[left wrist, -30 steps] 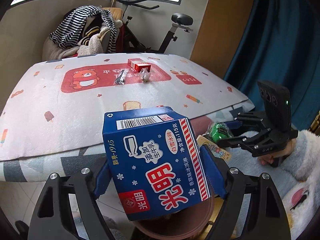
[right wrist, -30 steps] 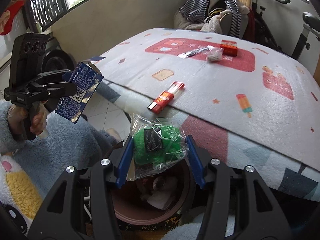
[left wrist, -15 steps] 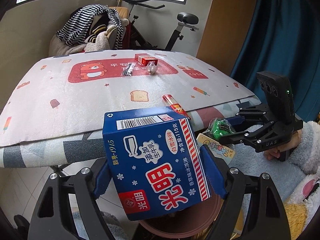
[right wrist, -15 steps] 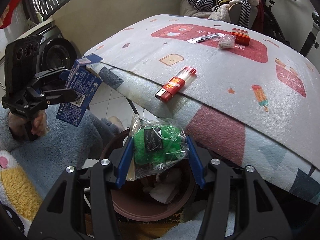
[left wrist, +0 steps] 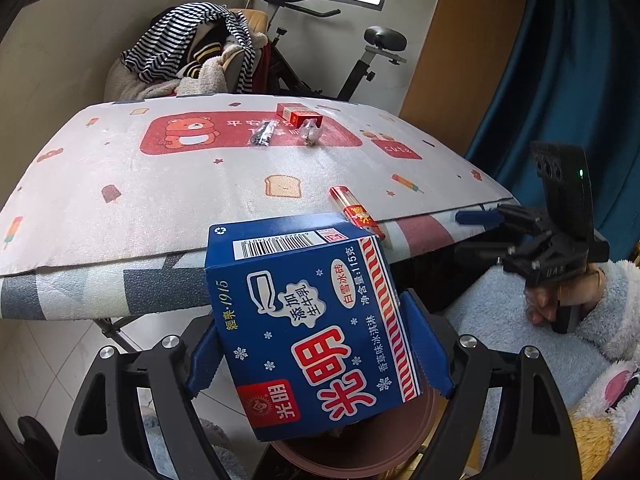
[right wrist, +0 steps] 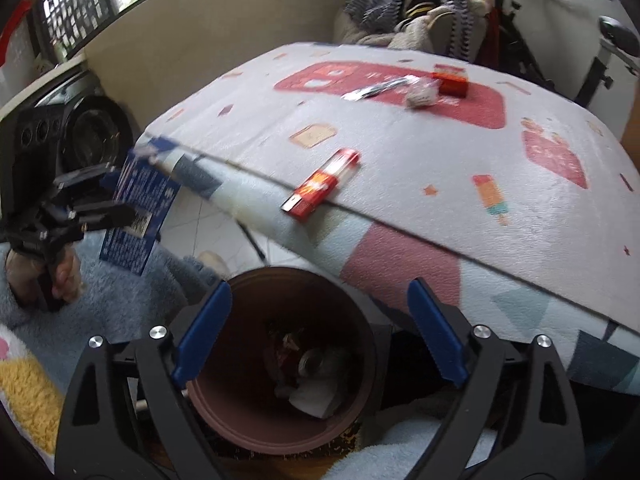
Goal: Collect trash
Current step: 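Carry the green-toy bag and blue box to the bin, opening right then left gripper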
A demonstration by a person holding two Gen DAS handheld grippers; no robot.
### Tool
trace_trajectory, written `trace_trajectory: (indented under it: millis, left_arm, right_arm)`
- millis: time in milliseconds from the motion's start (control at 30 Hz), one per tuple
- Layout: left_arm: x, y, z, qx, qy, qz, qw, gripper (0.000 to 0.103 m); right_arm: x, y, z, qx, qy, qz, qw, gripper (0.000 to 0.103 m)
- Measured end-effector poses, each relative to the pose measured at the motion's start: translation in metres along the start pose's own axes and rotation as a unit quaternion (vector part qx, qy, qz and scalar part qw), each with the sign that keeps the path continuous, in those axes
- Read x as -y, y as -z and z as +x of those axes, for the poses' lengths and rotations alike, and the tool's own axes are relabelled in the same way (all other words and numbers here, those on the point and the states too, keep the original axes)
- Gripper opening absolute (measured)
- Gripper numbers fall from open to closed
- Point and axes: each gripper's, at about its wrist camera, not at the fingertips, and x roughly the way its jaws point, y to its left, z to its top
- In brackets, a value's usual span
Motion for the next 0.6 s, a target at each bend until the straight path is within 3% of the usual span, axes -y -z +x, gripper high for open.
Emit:
trace_trajectory:
  millis: [267,600]
  left_arm:
    - [0.013,0.002,0.017,-0.029,0.010,0.025,0.9992,0.079]
    - [0.018,0.004,0.031,-0.052,0.021,0.026,0.9981,0.080]
  right_arm:
    - [0.022,0.005,-0.009,0.039,0.006,0.076,0.996,0.096]
    - [0.028,0.007,-0.010,0.037,0.002,0.071,0.997,0.096]
